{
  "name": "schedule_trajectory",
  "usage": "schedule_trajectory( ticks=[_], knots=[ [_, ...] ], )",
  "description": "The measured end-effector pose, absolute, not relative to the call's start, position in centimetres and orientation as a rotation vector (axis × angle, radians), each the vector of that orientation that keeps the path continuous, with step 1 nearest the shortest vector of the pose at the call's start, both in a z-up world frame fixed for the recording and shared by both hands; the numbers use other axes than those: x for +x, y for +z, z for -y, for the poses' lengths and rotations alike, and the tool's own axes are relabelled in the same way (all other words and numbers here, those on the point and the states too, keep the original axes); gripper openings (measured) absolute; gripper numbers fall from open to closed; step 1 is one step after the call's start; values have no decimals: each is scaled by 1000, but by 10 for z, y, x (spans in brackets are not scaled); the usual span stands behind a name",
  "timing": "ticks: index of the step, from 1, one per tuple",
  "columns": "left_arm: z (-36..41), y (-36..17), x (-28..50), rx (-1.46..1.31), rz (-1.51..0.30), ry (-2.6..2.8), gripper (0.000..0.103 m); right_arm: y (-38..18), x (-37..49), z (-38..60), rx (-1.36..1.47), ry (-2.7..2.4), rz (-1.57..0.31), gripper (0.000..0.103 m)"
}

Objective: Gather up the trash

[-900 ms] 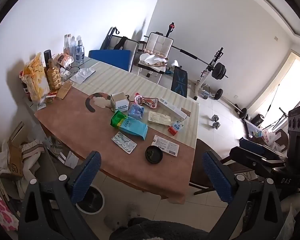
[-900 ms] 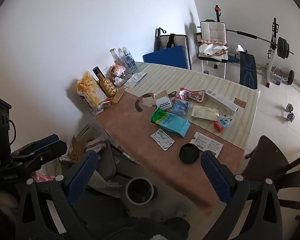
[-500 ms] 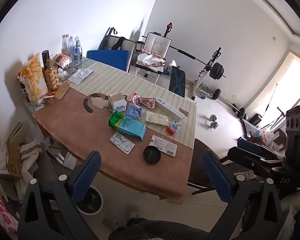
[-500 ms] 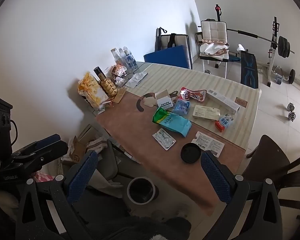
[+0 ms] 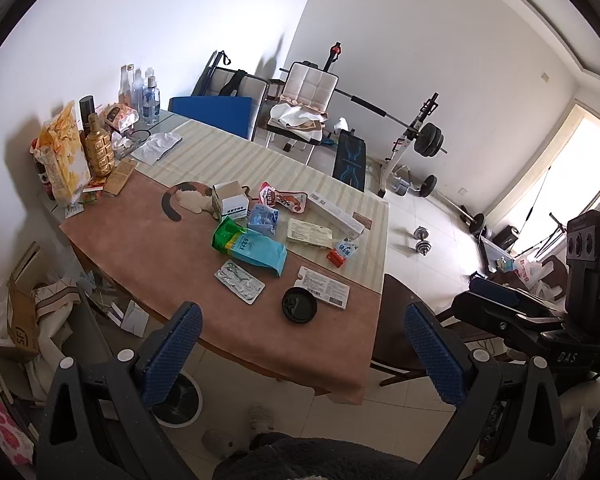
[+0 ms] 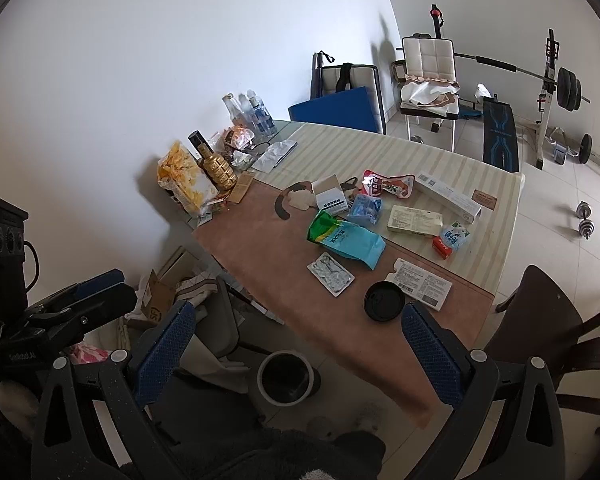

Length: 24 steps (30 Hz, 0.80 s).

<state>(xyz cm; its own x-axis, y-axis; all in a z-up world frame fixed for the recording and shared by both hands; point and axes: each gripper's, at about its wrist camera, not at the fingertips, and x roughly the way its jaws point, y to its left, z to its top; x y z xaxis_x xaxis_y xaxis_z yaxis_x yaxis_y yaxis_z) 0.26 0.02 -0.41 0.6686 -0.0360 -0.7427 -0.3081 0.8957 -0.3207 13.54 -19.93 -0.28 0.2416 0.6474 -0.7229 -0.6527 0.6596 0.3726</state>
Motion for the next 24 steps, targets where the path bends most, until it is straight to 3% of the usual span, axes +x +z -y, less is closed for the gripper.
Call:
schedule_trajectory(
  ticks=[24],
  knots=[
    [6,-5,5,-443,-830,140,103,-1,131,199,-13,896,-992,103]
  ],
)
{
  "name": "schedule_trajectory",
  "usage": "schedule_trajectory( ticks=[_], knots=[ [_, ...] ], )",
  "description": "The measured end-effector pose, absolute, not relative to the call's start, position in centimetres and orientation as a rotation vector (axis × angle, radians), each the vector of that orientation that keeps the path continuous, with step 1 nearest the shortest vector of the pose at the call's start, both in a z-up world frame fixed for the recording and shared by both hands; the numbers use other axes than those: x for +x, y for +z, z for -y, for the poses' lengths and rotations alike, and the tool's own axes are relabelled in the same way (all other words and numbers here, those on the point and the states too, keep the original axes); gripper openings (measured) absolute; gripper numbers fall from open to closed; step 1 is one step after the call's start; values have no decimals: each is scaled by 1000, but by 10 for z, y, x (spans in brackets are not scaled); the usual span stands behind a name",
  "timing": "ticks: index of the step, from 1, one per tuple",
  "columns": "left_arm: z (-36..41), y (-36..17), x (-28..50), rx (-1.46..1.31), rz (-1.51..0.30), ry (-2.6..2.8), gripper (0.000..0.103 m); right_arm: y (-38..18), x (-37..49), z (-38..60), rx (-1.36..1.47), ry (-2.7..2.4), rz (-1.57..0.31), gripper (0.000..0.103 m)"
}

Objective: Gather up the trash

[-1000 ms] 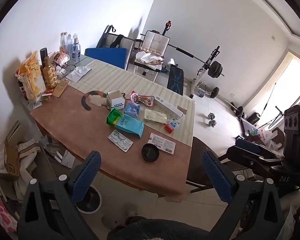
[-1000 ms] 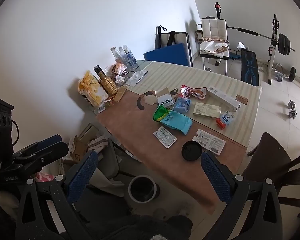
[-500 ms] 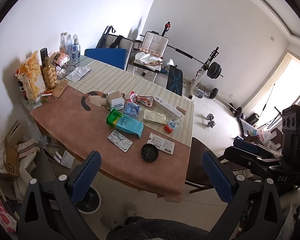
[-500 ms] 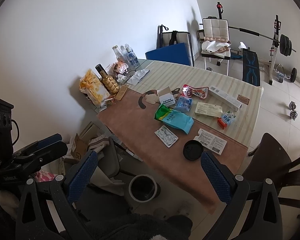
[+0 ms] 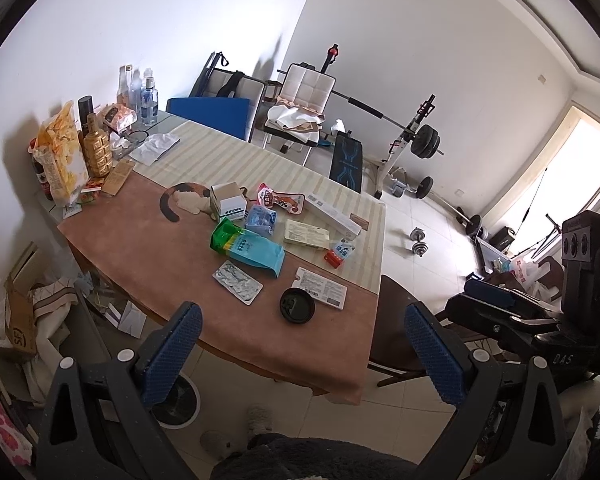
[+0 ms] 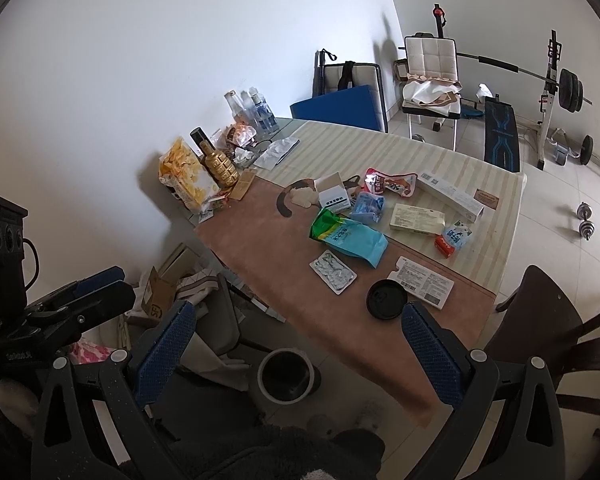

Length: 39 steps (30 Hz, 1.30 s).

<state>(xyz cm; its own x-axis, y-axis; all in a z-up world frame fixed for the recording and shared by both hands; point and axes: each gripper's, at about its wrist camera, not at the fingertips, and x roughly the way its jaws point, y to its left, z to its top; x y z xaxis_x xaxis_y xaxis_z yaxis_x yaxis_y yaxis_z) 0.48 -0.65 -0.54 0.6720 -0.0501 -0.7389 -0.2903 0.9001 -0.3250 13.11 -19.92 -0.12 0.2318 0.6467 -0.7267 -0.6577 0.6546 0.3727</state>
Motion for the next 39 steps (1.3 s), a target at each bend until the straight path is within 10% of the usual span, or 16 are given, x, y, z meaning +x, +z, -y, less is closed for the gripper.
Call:
schedule_trajectory(
  ticks=[39],
  knots=[
    [-2,-2,6,-465,-815,103,103,1,135,208,6,887,-978,103]
  ],
)
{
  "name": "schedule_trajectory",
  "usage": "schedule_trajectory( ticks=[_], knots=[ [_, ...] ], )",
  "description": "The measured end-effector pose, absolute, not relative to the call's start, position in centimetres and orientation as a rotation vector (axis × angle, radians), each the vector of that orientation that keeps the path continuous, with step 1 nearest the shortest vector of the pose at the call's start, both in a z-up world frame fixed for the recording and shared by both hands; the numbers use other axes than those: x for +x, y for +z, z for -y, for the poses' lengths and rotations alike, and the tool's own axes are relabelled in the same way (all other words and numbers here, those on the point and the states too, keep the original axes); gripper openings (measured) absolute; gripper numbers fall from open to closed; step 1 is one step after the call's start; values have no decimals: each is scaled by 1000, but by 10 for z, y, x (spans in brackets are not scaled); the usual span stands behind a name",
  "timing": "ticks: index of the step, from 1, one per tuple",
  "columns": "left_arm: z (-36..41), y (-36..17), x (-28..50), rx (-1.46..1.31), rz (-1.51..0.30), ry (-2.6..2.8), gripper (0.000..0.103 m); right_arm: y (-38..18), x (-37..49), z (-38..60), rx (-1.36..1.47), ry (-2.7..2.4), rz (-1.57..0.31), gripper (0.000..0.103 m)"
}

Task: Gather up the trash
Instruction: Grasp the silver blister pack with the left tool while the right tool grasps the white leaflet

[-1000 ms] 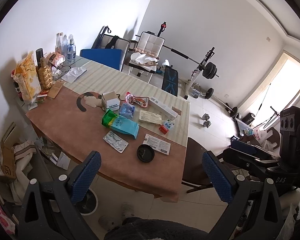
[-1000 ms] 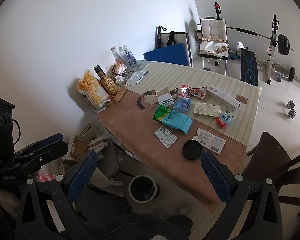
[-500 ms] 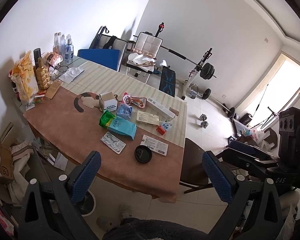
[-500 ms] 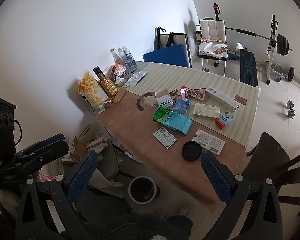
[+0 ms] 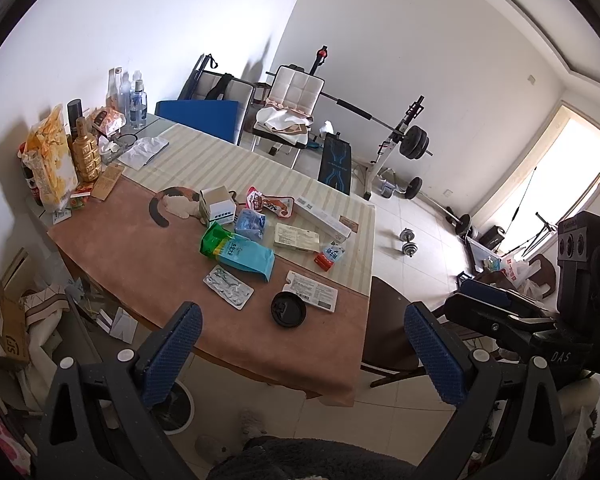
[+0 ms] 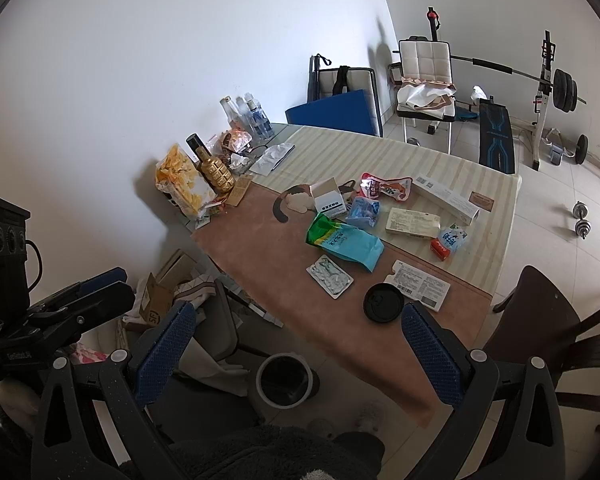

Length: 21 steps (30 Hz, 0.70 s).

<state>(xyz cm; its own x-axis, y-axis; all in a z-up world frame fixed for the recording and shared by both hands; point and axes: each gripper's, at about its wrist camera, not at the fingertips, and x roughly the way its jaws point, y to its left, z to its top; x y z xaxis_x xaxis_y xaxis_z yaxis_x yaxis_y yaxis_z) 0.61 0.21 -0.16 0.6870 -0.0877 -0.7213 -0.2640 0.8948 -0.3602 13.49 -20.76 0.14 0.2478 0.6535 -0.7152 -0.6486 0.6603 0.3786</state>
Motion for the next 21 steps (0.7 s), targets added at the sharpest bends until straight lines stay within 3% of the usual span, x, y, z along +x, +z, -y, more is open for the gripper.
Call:
schedule_trajectory(
  ticks=[12,16,21],
  knots=[
    [-4,-7,13,-358,-840,253,103,5,143,203,-17,809,-972,103],
    [-14,-35,31,-222,-881,438,103,-15,158,196,-67,722,-1001,103],
    [-34,-100,62,-205,-949,612,103,-79,199,177,-163,622,-1090,103]
  ],
)
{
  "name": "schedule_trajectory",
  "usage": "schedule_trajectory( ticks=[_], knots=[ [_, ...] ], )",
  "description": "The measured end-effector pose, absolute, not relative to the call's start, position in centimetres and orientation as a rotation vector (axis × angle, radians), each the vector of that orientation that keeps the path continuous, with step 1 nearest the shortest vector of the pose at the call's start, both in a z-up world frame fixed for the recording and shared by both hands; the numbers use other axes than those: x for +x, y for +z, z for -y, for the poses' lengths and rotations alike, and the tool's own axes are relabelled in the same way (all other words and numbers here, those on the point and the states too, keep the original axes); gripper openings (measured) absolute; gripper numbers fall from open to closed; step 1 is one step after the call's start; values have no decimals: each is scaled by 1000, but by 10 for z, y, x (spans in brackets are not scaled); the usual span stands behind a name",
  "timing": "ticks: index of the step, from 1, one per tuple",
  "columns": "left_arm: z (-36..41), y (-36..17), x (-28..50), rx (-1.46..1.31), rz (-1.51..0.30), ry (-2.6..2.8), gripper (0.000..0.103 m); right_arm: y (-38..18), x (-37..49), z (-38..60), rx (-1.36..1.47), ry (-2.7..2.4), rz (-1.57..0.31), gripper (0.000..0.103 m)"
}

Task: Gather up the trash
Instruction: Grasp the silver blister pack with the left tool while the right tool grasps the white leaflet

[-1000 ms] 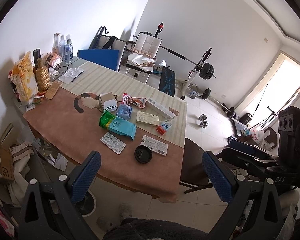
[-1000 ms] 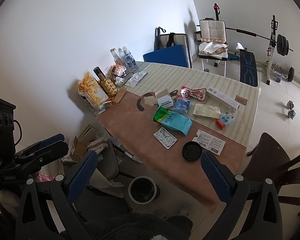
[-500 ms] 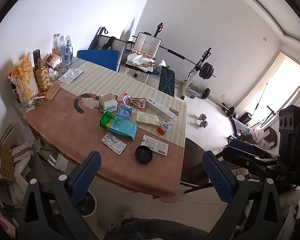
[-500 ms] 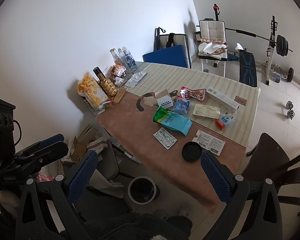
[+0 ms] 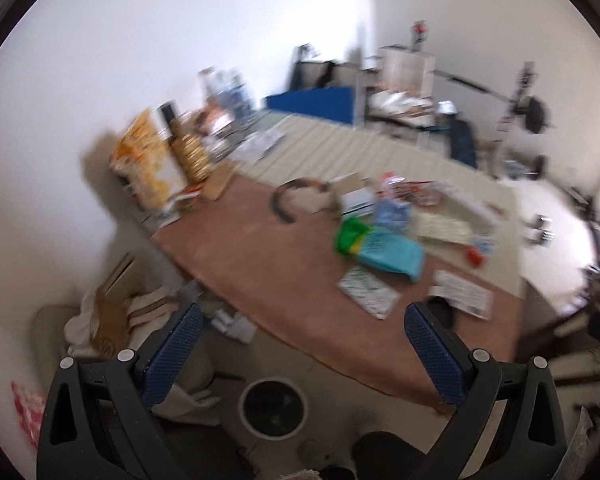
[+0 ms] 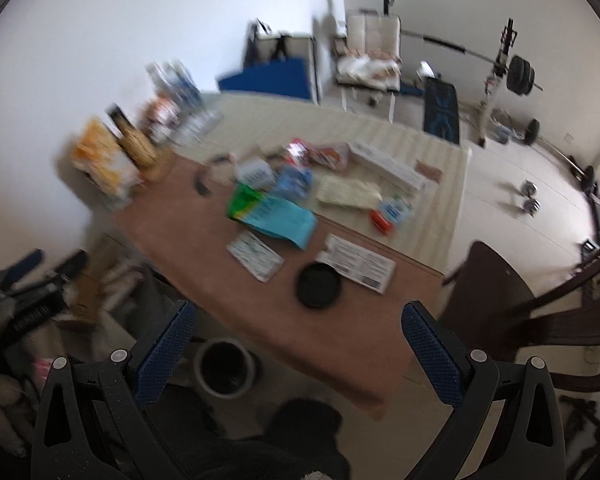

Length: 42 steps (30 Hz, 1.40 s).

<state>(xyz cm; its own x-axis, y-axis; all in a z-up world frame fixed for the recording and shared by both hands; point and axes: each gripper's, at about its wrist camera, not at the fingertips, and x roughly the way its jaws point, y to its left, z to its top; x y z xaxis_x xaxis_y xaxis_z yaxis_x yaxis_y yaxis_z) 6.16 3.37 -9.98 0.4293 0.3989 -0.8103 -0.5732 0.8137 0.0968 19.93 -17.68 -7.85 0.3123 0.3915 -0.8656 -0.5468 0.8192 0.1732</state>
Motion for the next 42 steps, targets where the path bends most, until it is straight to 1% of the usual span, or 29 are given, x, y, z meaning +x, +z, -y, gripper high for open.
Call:
schedule_trajectory(
  ticks=[4,5,10,14,16,20,26,27,30,32,33,36,37,40,42],
  knots=[
    [-48,-177,104,-220,-1057,735,103,-160,254,151,-333,547,-1194,103],
    [-49,-189,111,-225,-1081,744,103,-184,270,143,-397,527,-1220,103],
    [-56,-282,165,-313,-1303,779,103,-295,328,112,-676,519,-1325,103],
    [-49,-327,188,-325,-1420,804,103,-365,357,91,-898,559,-1353,103],
    [-44,-348,196,-326,-1466,820,103,-385,364,83,-987,582,-1345,103],
    [-37,-364,206,-330,-1506,830,103,-417,370,72,-1152,649,-1321,103],
    [-36,-379,222,-334,-1542,822,103,-443,367,61,-1254,759,-1370,102],
    [-38,-380,223,-337,-1544,824,103,-445,369,58,-1253,775,-1371,102],
    [-44,-381,226,-358,-1547,831,103,-447,381,53,-1161,822,-1432,95],
    [-49,-382,226,-381,-1549,832,103,-449,388,54,-1080,840,-1490,84],
    [-51,-383,226,-403,-1548,826,103,-450,395,56,-1005,838,-1533,83],
    [-61,-388,226,-520,-1546,790,103,-453,417,69,-801,716,-1613,82],
    [-66,-390,226,-579,-1541,777,103,-457,426,78,-694,654,-1662,83],
    [-80,-397,229,-744,-1515,748,103,-460,439,98,-465,539,-1728,83],
    [-88,-403,231,-849,-1508,728,103,-465,443,108,-378,500,-1755,83]
  ],
)
